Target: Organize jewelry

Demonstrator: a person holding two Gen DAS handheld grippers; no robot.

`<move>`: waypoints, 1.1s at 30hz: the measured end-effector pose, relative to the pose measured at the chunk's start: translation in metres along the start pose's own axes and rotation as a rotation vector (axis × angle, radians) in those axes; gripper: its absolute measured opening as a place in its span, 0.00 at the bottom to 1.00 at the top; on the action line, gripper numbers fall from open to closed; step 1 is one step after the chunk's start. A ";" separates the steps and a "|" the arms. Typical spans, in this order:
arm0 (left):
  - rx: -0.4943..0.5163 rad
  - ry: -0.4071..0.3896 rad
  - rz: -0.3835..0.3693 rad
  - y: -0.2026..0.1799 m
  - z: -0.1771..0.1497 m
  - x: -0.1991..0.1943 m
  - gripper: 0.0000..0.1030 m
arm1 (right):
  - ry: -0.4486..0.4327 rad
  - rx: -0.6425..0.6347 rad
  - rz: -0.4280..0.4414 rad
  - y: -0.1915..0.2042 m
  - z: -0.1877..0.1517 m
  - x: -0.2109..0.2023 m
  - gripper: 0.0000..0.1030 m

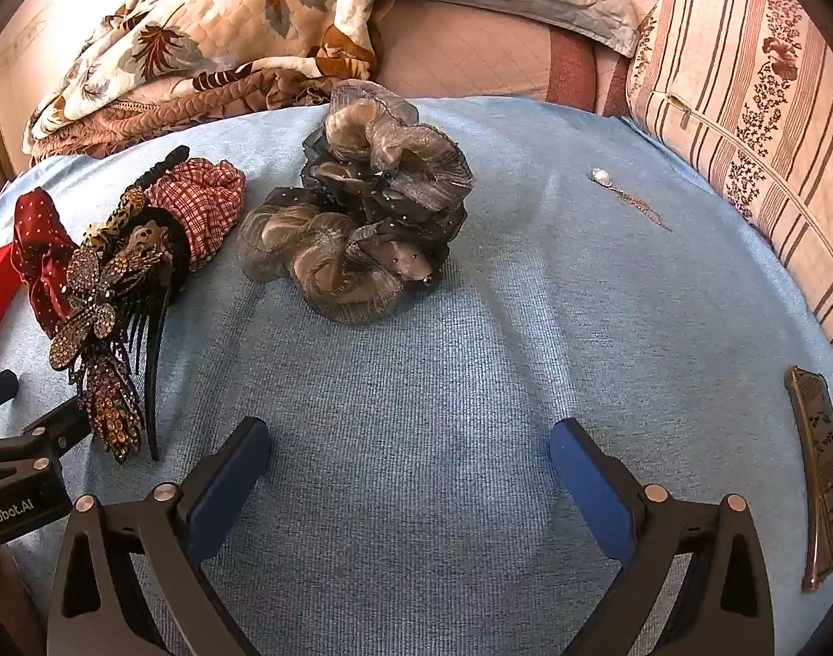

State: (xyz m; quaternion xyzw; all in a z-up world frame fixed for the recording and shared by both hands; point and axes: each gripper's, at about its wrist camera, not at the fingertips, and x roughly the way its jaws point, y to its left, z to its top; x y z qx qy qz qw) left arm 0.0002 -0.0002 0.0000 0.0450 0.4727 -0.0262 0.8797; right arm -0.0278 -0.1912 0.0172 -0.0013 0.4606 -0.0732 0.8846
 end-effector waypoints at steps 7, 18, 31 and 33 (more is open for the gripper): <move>-0.005 -0.001 -0.007 0.000 0.000 0.000 1.00 | 0.002 -0.002 -0.003 0.000 0.000 0.000 1.00; -0.003 -0.002 -0.005 0.000 0.000 0.000 1.00 | 0.002 -0.002 -0.003 0.000 0.000 0.000 1.00; -0.005 -0.002 -0.007 0.000 0.000 0.000 1.00 | 0.002 -0.003 -0.003 0.001 0.000 0.000 1.00; -0.001 -0.003 -0.002 -0.002 0.000 0.000 1.00 | 0.003 -0.001 -0.001 0.001 0.000 0.000 1.00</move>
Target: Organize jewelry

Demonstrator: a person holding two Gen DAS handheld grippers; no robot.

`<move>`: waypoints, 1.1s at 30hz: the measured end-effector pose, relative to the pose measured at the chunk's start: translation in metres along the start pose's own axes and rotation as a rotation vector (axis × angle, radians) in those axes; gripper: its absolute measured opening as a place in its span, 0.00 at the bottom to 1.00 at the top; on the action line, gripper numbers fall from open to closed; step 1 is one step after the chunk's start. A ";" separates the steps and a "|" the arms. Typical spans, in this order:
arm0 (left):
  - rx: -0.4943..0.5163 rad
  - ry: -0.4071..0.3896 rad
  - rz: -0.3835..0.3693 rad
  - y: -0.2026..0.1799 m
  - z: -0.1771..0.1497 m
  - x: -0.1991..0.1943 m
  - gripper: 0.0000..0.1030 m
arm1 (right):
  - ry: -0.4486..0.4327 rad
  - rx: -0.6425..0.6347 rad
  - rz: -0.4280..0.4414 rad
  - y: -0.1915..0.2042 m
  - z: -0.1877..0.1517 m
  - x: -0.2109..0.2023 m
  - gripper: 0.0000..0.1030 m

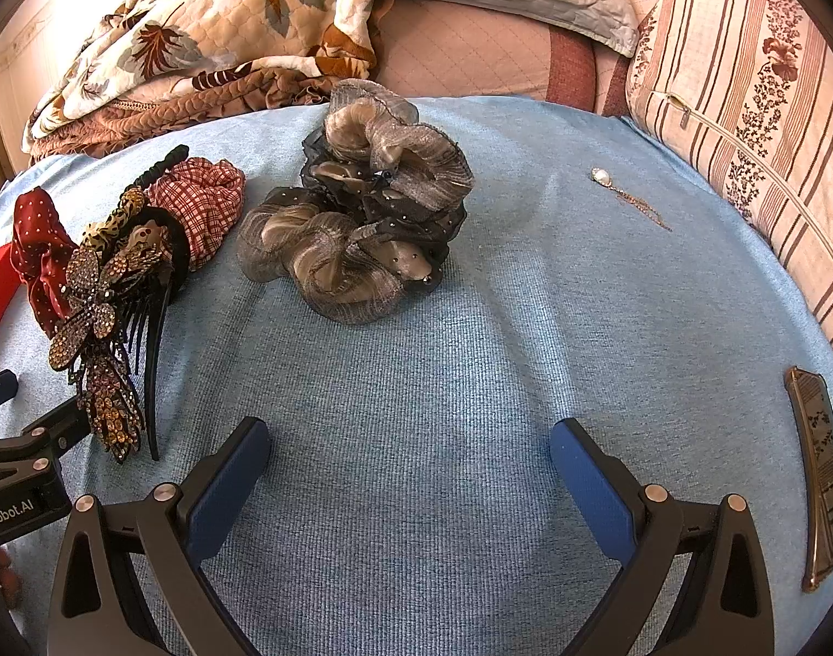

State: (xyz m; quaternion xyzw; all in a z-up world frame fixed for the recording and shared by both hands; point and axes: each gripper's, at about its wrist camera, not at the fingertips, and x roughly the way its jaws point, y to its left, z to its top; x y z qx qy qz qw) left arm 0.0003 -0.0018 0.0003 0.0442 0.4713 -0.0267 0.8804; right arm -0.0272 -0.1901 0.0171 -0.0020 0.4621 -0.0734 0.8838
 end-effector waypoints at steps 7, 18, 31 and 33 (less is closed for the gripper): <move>0.007 0.014 -0.011 0.000 -0.001 -0.001 1.00 | -0.001 0.002 0.005 -0.002 0.000 -0.001 1.00; -0.069 0.018 -0.069 0.029 -0.028 -0.053 1.00 | 0.045 0.012 0.035 -0.007 -0.012 -0.013 1.00; -0.086 -0.120 -0.055 0.050 -0.068 -0.138 1.00 | -0.045 0.075 -0.065 -0.008 -0.061 -0.062 1.00; -0.080 -0.134 -0.024 0.054 -0.070 -0.146 1.00 | -0.058 0.057 -0.071 -0.004 -0.063 -0.068 1.00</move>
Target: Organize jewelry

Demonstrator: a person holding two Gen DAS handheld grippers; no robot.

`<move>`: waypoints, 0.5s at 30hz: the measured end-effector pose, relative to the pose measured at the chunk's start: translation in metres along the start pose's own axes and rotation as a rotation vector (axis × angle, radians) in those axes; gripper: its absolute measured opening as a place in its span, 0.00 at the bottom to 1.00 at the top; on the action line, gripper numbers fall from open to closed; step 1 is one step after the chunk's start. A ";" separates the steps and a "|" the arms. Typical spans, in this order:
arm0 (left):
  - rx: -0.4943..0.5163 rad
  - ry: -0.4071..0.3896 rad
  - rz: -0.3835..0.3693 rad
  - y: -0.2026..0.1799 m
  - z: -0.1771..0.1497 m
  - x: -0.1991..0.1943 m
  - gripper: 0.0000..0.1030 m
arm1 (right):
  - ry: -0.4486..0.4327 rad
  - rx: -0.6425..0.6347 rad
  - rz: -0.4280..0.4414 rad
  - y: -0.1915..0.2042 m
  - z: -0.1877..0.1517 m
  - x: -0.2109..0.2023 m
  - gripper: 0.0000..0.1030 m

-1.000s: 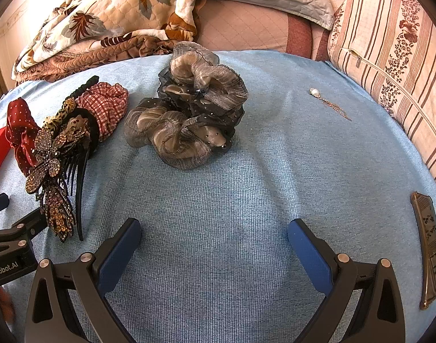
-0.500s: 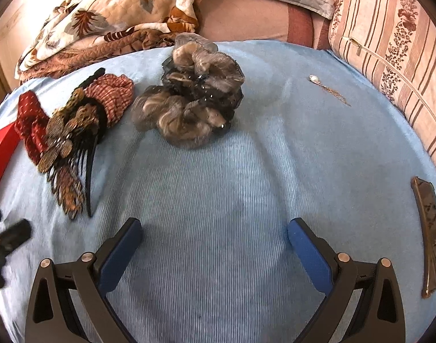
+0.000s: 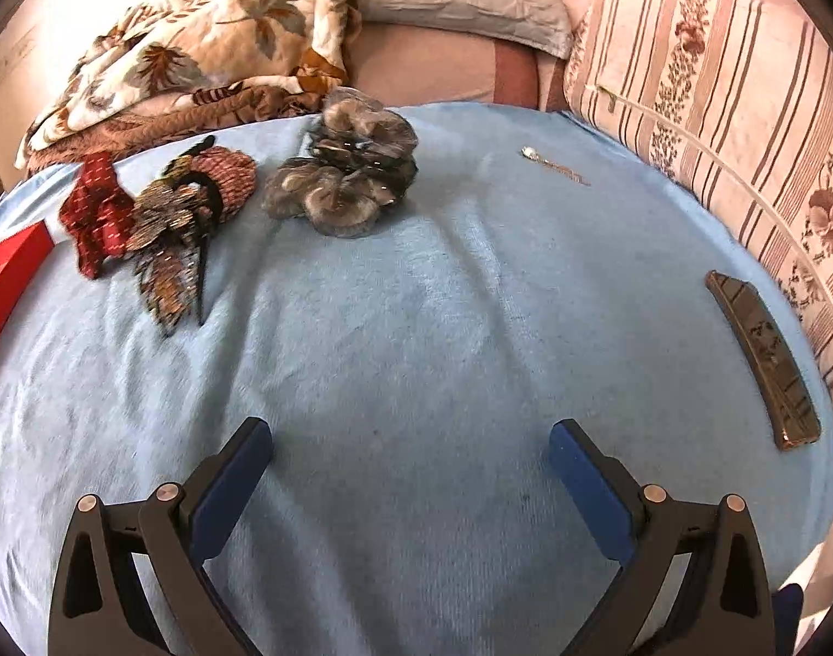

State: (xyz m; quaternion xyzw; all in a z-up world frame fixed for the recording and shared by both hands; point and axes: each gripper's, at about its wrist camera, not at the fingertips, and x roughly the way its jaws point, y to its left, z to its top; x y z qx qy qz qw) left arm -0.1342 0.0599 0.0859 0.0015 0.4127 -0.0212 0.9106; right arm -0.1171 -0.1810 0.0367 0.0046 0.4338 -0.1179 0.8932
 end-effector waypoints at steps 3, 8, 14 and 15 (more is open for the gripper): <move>-0.005 -0.018 0.018 0.007 -0.001 -0.012 1.00 | -0.044 -0.042 -0.027 0.006 -0.006 -0.013 1.00; -0.057 0.000 0.016 0.022 -0.006 -0.022 1.00 | -0.080 -0.097 -0.065 0.016 -0.013 -0.025 1.00; -0.049 0.010 0.031 0.026 -0.010 -0.022 1.00 | -0.090 -0.127 -0.078 0.021 -0.017 -0.027 1.00; -0.050 0.008 0.025 0.027 -0.010 -0.022 1.00 | -0.090 -0.128 -0.081 0.021 -0.017 -0.027 1.00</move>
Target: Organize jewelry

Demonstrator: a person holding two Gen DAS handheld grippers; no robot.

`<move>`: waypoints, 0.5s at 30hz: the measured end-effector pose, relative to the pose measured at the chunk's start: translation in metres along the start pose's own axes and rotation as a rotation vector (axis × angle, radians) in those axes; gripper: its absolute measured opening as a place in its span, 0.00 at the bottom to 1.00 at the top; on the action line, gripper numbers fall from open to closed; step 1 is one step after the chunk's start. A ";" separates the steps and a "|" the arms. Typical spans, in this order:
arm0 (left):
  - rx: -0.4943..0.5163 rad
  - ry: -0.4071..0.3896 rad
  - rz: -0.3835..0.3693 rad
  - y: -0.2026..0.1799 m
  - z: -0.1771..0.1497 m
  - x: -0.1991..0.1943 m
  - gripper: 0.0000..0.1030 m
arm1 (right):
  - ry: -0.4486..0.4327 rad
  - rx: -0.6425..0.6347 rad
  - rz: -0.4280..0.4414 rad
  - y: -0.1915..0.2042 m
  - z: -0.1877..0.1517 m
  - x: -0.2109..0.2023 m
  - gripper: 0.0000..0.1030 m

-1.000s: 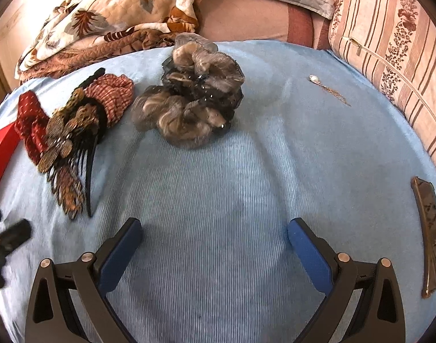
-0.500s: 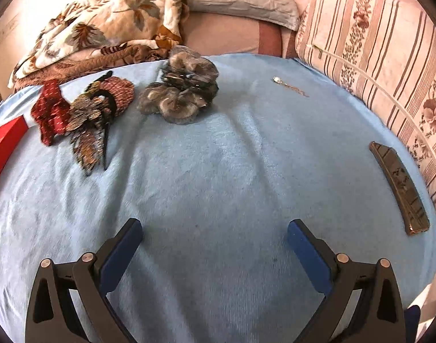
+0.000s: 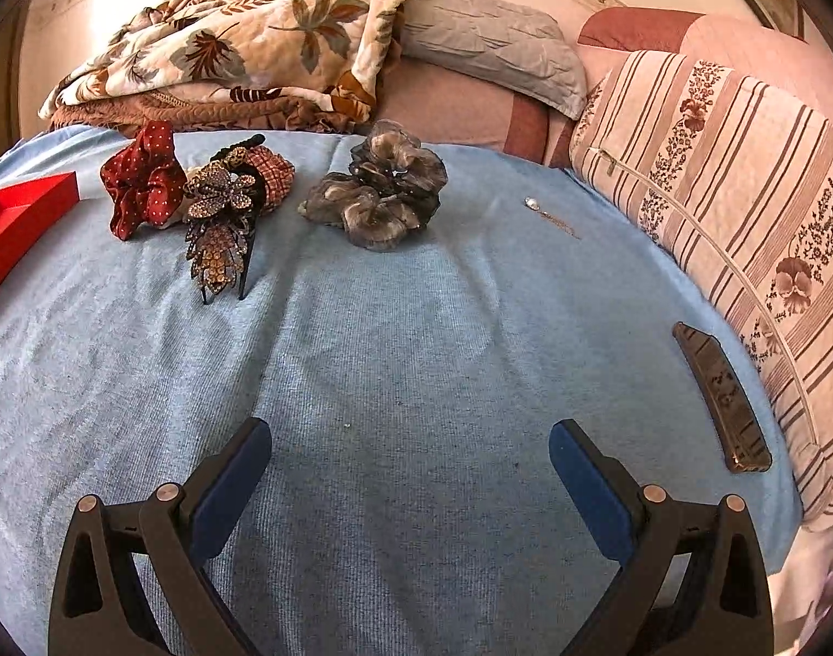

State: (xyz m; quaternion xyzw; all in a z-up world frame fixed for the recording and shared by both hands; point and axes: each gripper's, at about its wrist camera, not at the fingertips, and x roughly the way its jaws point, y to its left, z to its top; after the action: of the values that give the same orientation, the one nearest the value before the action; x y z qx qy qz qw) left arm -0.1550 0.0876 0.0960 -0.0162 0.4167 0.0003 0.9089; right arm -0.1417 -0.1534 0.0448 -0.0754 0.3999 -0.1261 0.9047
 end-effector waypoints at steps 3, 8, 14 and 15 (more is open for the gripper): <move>0.004 0.005 -0.016 -0.002 -0.001 0.001 1.00 | 0.000 0.000 -0.010 0.000 0.000 0.001 1.00; 0.033 0.004 -0.021 -0.009 -0.001 0.003 1.00 | -0.003 0.017 -0.018 -0.002 0.000 0.003 1.00; 0.050 -0.015 -0.010 -0.014 -0.001 0.001 1.00 | -0.011 0.021 -0.020 -0.001 0.001 0.003 1.00; 0.051 -0.017 -0.011 -0.015 -0.001 0.001 1.00 | -0.012 0.021 -0.020 -0.001 0.001 0.003 1.00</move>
State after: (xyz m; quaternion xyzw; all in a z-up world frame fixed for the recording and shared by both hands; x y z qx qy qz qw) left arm -0.1548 0.0729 0.0953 0.0048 0.4089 -0.0153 0.9124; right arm -0.1392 -0.1550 0.0441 -0.0708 0.3923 -0.1387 0.9065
